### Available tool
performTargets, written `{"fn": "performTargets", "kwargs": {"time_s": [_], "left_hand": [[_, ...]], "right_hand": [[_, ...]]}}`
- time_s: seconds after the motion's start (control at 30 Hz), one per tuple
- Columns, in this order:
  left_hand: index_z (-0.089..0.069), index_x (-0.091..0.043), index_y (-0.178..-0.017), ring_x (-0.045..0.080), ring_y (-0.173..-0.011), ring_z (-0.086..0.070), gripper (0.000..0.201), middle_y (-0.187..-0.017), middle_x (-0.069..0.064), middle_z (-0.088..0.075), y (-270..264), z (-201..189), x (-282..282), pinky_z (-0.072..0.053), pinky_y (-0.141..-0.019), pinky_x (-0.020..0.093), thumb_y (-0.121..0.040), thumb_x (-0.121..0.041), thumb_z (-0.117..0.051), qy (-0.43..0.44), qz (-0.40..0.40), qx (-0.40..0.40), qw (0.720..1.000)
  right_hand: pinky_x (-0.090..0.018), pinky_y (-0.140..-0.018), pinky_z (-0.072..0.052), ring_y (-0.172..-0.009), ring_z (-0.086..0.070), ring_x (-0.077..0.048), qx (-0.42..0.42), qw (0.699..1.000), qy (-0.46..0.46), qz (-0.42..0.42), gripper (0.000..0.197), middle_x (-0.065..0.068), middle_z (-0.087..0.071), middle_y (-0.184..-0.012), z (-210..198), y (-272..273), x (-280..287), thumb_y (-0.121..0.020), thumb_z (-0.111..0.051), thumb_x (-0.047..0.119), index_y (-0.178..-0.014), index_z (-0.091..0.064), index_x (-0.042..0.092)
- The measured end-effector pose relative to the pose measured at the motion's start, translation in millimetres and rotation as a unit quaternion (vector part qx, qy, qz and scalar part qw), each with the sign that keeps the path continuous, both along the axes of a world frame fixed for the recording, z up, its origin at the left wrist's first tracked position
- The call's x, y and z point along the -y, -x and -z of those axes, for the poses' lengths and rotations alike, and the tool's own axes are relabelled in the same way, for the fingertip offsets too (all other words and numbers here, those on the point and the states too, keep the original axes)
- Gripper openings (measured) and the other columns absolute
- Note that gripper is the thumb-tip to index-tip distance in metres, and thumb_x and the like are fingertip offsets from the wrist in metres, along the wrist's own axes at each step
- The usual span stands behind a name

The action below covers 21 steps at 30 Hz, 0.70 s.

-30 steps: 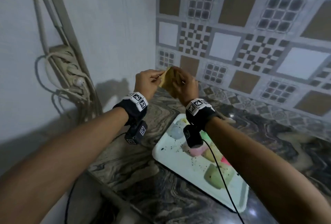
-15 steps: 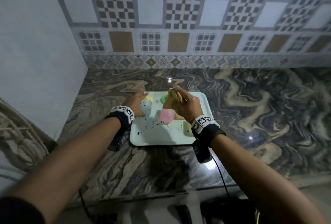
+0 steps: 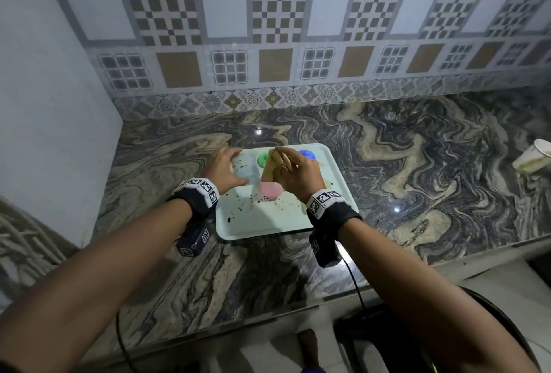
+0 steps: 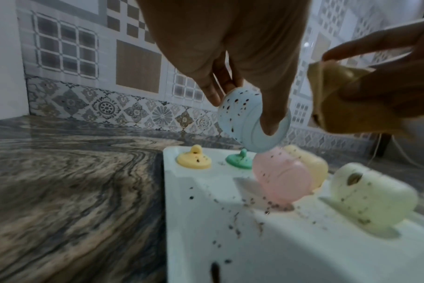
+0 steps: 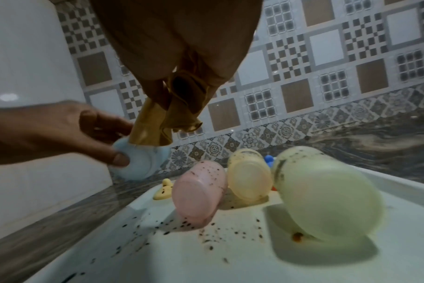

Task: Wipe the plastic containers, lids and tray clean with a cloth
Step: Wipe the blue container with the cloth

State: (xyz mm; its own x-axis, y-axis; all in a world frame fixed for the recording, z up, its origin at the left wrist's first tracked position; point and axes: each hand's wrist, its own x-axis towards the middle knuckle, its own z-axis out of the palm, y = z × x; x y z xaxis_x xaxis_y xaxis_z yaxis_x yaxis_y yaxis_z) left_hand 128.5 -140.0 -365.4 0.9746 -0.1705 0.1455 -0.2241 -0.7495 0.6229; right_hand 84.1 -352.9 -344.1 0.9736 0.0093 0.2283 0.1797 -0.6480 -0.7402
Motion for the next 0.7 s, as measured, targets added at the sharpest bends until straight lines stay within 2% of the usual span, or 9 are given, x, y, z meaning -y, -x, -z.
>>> {"fn": "performTargets", "kwargs": {"time_s": [0.13,0.3,0.33,0.4,0.43,0.53,0.6,0.63,0.7], "left_hand": [[-0.061,-0.010,-0.122,0.022,-0.104,-0.059,0.075,-0.119,0.009,-0.058,10,-24,5,-0.050,-0.093,0.033,-0.054,-0.023,-0.091,0.056,0.003,0.055,0.997],[-0.063,-0.011,-0.113,0.019,-0.097,-0.064,0.066,-0.110,0.008,-0.061,21,-42,6,-0.057,-0.087,0.032,-0.054,-0.017,-0.090,0.163,-0.034,0.082,0.983],[-0.062,-0.011,-0.113,0.019,-0.098,-0.064,0.066,-0.110,0.008,-0.061,23,-43,4,-0.057,-0.087,0.031,-0.053,-0.016,-0.090,0.168,-0.037,0.081,0.982],[-0.061,-0.012,-0.113,0.018,-0.098,-0.062,0.068,-0.112,0.008,-0.060,27,-44,1,-0.054,-0.086,0.023,-0.052,-0.015,-0.090,0.153,-0.043,0.081,0.984],[-0.061,-0.011,-0.113,0.017,-0.098,-0.061,0.069,-0.112,0.008,-0.060,29,-44,-1,-0.052,-0.084,0.019,-0.052,-0.015,-0.091,0.141,-0.044,0.082,0.986],[-0.060,-0.011,-0.116,0.019,-0.099,-0.060,0.071,-0.114,0.008,-0.059,35,-46,-1,-0.052,-0.083,0.024,-0.052,-0.017,-0.091,0.114,-0.048,0.090,0.988],[-0.061,-0.012,-0.119,0.021,-0.098,-0.061,0.073,-0.115,0.009,-0.059,36,-49,3,-0.054,-0.084,0.030,-0.052,-0.020,-0.092,0.103,-0.043,0.099,0.989],[-0.062,-0.012,-0.118,0.022,-0.097,-0.063,0.073,-0.114,0.008,-0.060,36,-51,6,-0.056,-0.084,0.035,-0.052,-0.021,-0.091,0.111,-0.037,0.105,0.988],[-0.064,-0.014,-0.115,0.021,-0.095,-0.064,0.068,-0.112,0.005,-0.060,36,-54,15,-0.057,-0.082,0.040,-0.052,-0.026,-0.085,0.140,-0.028,0.115,0.983]], "right_hand": [[-0.033,-0.081,-0.049,-0.097,-0.065,-0.034,0.061,0.998,0.018,-0.012,0.040,-0.011,-0.072,-0.111,-3,-7,-28,-0.090,-0.058,0.012,-0.128,-0.062,0.020],[-0.035,-0.109,-0.039,-0.131,-0.050,-0.025,0.117,0.992,-0.030,-0.046,0.039,-0.009,-0.056,-0.140,-8,-3,-60,-0.099,-0.055,0.027,-0.137,-0.056,0.017],[-0.033,-0.106,-0.041,-0.129,-0.052,-0.025,0.119,0.991,-0.039,-0.049,0.038,-0.009,-0.057,-0.139,-8,-3,-62,-0.100,-0.054,0.026,-0.137,-0.056,0.019],[-0.023,-0.085,-0.045,-0.111,-0.063,-0.029,0.099,0.993,-0.048,-0.046,0.037,-0.012,-0.066,-0.125,-11,-2,-63,-0.102,-0.049,0.026,-0.139,-0.054,0.022],[-0.025,-0.075,-0.043,-0.101,-0.065,-0.032,0.089,0.994,-0.052,-0.037,0.038,-0.014,-0.070,-0.116,-14,-1,-62,-0.103,-0.046,0.027,-0.141,-0.052,0.023],[-0.035,-0.076,-0.048,-0.094,-0.066,-0.033,0.123,0.990,-0.074,0.002,0.038,-0.017,-0.071,-0.109,-20,7,-58,-0.103,-0.047,0.027,-0.140,-0.052,0.022],[-0.031,-0.075,-0.049,-0.095,-0.068,-0.030,0.166,0.984,-0.064,-0.008,0.035,-0.014,-0.072,-0.110,-20,14,-57,-0.102,-0.050,0.024,-0.135,-0.058,0.021],[-0.027,-0.083,-0.049,-0.107,-0.066,-0.028,0.173,0.983,-0.045,-0.032,0.034,-0.013,-0.069,-0.119,-18,17,-59,-0.101,-0.051,0.022,-0.134,-0.059,0.020],[-0.028,-0.107,-0.039,-0.135,-0.047,-0.024,0.177,0.982,-0.016,-0.068,0.036,-0.008,-0.053,-0.143,-11,19,-60,-0.100,-0.051,0.019,-0.135,-0.058,0.017]]}}
